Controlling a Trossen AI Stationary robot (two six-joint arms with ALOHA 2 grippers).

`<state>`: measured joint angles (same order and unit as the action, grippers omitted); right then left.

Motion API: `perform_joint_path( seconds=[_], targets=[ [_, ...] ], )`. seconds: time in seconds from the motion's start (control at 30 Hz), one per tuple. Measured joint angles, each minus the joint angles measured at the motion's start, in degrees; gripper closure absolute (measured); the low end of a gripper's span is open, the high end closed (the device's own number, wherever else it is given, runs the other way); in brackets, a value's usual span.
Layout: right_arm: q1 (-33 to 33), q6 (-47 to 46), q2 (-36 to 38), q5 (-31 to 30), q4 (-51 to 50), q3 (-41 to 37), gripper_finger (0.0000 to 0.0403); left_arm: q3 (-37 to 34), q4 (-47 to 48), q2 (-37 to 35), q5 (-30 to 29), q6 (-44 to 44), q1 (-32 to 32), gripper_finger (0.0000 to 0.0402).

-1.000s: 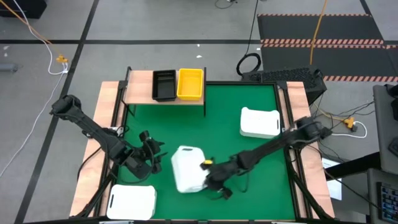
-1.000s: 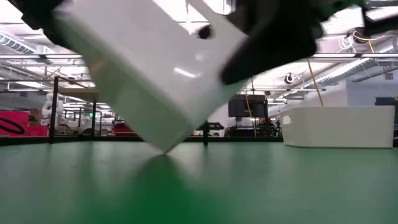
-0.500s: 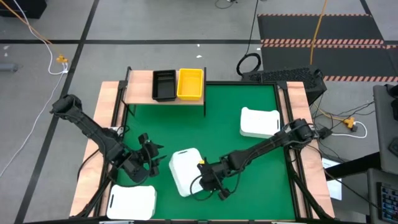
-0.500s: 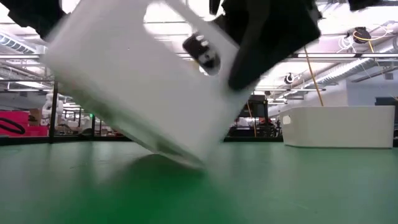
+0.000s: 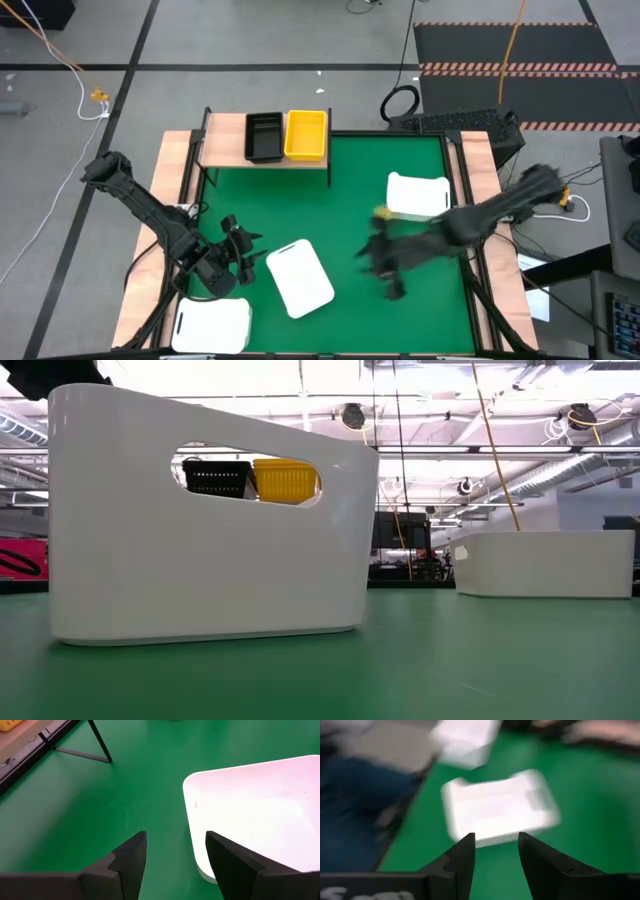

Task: Stack baskets on shelf by color
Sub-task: Put the top white bin on the shelf

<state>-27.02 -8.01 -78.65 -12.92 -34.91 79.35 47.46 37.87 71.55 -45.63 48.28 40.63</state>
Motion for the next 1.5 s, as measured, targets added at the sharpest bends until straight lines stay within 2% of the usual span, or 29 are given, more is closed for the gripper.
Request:
perform_joint_path(
  seconds=[0.07,0.17,0.23,0.37,0.47,0.63,0.7,0.77,0.9,1.07,1.17,1.27,1.37,1.5],
  targets=[
    [-3.3,-2.9,5.8,-12.5,-3.8,0.0,0.0268,0.0,0.0,0.0,0.0,0.3,0.0,0.0195],
    [-6.5,-7.2,13.1,-24.3,-10.1,-0.1,0.0276,0.0,0.0,0.0,0.0,0.3,0.0,0.0195],
    [-6.7,-9.7,16.4,-27.6,-12.3,-1.2,0.028,0.0,0.0,0.0,0.0,0.4,0.0,0.0195],
    [-5.3,-10.7,18.7,-27.6,-8.9,-6.2,0.0284,0.0,0.0,0.0,-0.1,0.5,-0.1,0.0195],
    [-4.0,-8.4,17.7,-23.6,-1.1,-11.7,0.0284,0.0,0.0,0.0,-1.2,0.3,-0.1,0.0195],
    [1.3,-4.8,11.2,-8.4,22.2,-21.2,0.0284,0.0,-0.3,0.0,-2.3,-1.3,-1.0,0.0195],
    [4.4,-6.9,6.2,-2.3,29.3,-22.1,0.0284,0.0,-0.4,0.0,-2.4,-1.8,-1.4,0.0195],
    [7.3,-13.4,-0.3,3.0,29.7,-20.7,0.0284,0.0,-0.4,0.0,-2.4,-2.1,-1.8,0.0195],
    [11.1,-19.1,-16.1,14.6,20.3,-9.0,0.0284,0.0,-0.6,0.0,-2.4,-3.4,-2.4,0.0195],
    [11.2,-9.9,-35.8,19.7,5.8,14.7,0.0284,0.0,-0.4,0.0,-2.4,-3.6,-2.4,0.0195],
    [10.5,-3.3,-44.3,21.9,0.3,28.0,0.0284,0.0,-0.2,0.0,-2.4,-3.6,-2.1,0.0195],
    [10.4,1.5,-49.0,22.1,-4.8,39.4,0.0284,0.0,0.3,0.0,-2.4,-3.1,-1.3,0.0195],
    [10.8,3.1,-51.8,21.4,-10.3,47.3,0.0284,0.0,0.5,0.0,-2.4,-2.5,-0.4,0.0195],
    [12.6,3.1,-53.2,17.5,-16.4,51.7,0.0284,0.0,1.1,0.0,-2.4,-1.1,0.6,0.0195]
  ],
)
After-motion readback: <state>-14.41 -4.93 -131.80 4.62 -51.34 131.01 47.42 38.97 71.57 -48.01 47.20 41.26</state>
